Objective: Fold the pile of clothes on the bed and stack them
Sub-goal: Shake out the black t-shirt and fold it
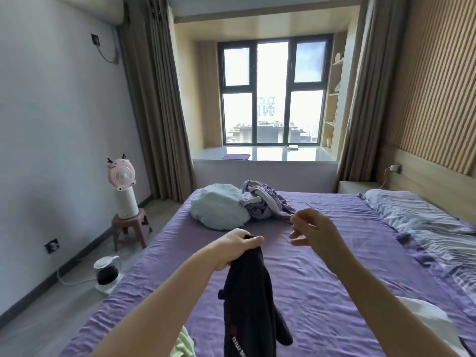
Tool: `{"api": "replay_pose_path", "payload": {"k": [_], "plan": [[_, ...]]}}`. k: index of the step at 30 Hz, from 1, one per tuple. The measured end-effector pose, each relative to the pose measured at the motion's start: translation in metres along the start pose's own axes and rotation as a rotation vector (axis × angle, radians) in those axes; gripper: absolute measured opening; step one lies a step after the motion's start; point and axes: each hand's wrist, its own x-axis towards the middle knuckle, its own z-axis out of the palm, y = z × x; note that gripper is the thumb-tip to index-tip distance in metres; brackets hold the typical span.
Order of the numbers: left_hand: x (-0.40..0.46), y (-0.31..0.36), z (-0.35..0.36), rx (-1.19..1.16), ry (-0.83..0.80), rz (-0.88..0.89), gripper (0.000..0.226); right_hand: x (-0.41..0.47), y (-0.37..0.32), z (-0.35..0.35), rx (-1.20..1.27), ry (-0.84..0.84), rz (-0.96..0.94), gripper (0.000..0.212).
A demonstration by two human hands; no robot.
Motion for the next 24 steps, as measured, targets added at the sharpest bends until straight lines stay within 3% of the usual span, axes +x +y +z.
{"api": "replay_pose_path", "payload": {"k": [3, 9, 10, 13, 16, 18, 20, 22, 24], "plan": [[0.003, 0.005, 0.001, -0.256, 0.125, -0.035, 0.028, -0.017, 0.016, 0.026, -0.134, -0.13, -0.018, 0.013], [0.004, 0.033, 0.001, -0.651, 0.248, -0.091, 0.021, -0.049, 0.049, 0.058, -0.385, -0.1, -0.148, 0.081], [0.003, 0.033, -0.001, -0.737, 0.25, -0.098, 0.021, -0.05, 0.051, 0.058, -0.41, -0.06, -0.168, 0.08], [-0.005, 0.029, -0.006, -0.855, 0.211, -0.083, 0.012, -0.044, 0.046, 0.047, -0.302, 0.065, -0.114, 0.046], [-0.009, 0.017, -0.007, -0.333, 0.376, 0.082, 0.022, -0.027, 0.029, 0.034, -0.075, 0.032, 0.035, 0.009], [-0.013, 0.011, -0.008, 0.005, 0.49, 0.366, 0.028, -0.017, 0.016, 0.029, -0.002, -0.017, 0.076, 0.012], [-0.019, 0.009, -0.006, 0.176, 0.325, 0.646, 0.031, -0.009, 0.005, 0.026, 0.148, -0.109, 0.154, 0.02], [-0.025, 0.009, -0.002, 0.443, 0.137, 0.767, 0.049, -0.004, -0.004, 0.023, 0.29, -0.214, 0.255, 0.023], [-0.024, 0.008, 0.001, 0.649, 0.09, 0.86, 0.058, -0.001, -0.008, 0.02, 0.343, -0.263, 0.328, 0.024]]}}
